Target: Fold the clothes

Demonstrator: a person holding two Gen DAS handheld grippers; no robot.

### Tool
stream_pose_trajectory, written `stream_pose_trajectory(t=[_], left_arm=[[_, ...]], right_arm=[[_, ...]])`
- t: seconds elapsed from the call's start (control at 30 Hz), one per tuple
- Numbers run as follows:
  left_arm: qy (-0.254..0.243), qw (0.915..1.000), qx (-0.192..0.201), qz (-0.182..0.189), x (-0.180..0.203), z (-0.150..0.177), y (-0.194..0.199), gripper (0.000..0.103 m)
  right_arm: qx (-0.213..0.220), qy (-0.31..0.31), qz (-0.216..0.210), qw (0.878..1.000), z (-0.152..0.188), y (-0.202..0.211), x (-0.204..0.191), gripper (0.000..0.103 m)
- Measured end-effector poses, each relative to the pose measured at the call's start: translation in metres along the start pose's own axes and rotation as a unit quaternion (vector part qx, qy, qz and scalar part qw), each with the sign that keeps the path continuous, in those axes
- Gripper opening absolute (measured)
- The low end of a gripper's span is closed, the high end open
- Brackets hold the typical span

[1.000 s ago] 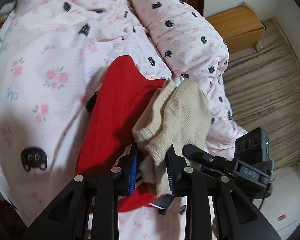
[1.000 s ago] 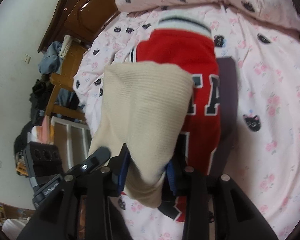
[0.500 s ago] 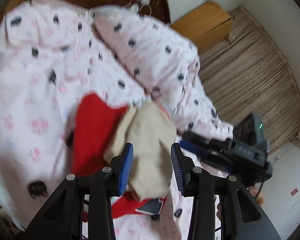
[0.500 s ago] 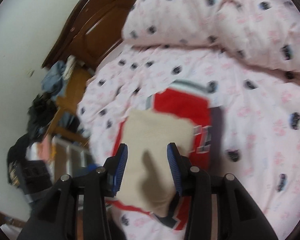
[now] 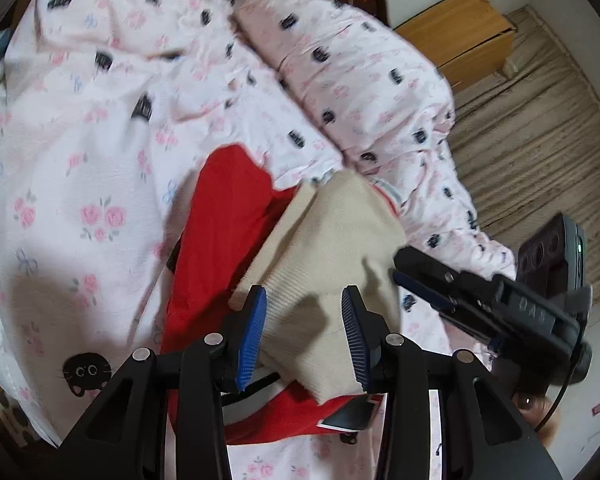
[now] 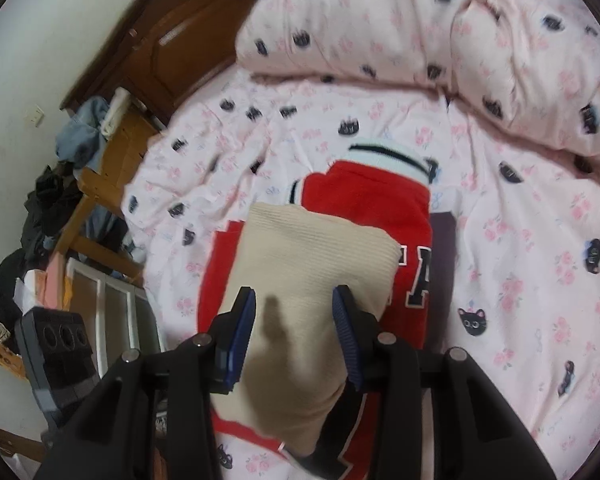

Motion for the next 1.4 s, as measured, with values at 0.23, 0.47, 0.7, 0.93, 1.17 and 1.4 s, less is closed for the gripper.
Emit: stream_pose_trajectory(t=[0.23, 0.47, 0.7, 0.93, 1.17, 1.4], left_arm=[[-0.015, 0.9999, 0.005, 0.006, -0.002, -0.008, 0.011, 0.035], [0.031, 0.9978, -0.058, 0.007, -0.020, 0.012, -0.019, 0.035], [0.020, 0.9990, -0.040, 0.007, -0.015, 0.010, -0.011, 0.035], [-0.086, 0.9959, 0.021, -0.015, 0.019, -0.001, 0.020, 0.056], [-0.187, 0.9794, 0.041, -0.063, 0.046, 0.006, 0.066, 0.057], [-0.265, 0.9580, 0.033, -0.105, 0.060, 0.033, 0.110, 0.061]], right_arm=[[0.021, 0.058, -0.012, 0.998, 0.055, 0.037, -0.007, 0.048], [-0.025, 0.060, 0.013, 0.998, 0.089, 0.006, 0.008, 0.046], [0.005, 0.056, 0.032, 0.998, 0.103, 0.026, 0.014, 0.046], [0.103, 0.102, 0.103, 0.984, 0.126, 0.073, -0.006, 0.084], [0.138, 0.094, 0.133, 0.977, 0.157, 0.086, -0.013, 0.090], [0.173, 0.076, 0.121, 0.974, 0.175, 0.106, -0.019, 0.093]])
Point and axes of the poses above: each gripper's, at about its wrist camera, not at the fingertips, and y roughly against the way its jaws point, x to its right, z to its underside, the point moved 6 cm from there along -y, roughly the way its jaws point, and after that the axes turned 14 degrees about -y, right-handed, at the moved point
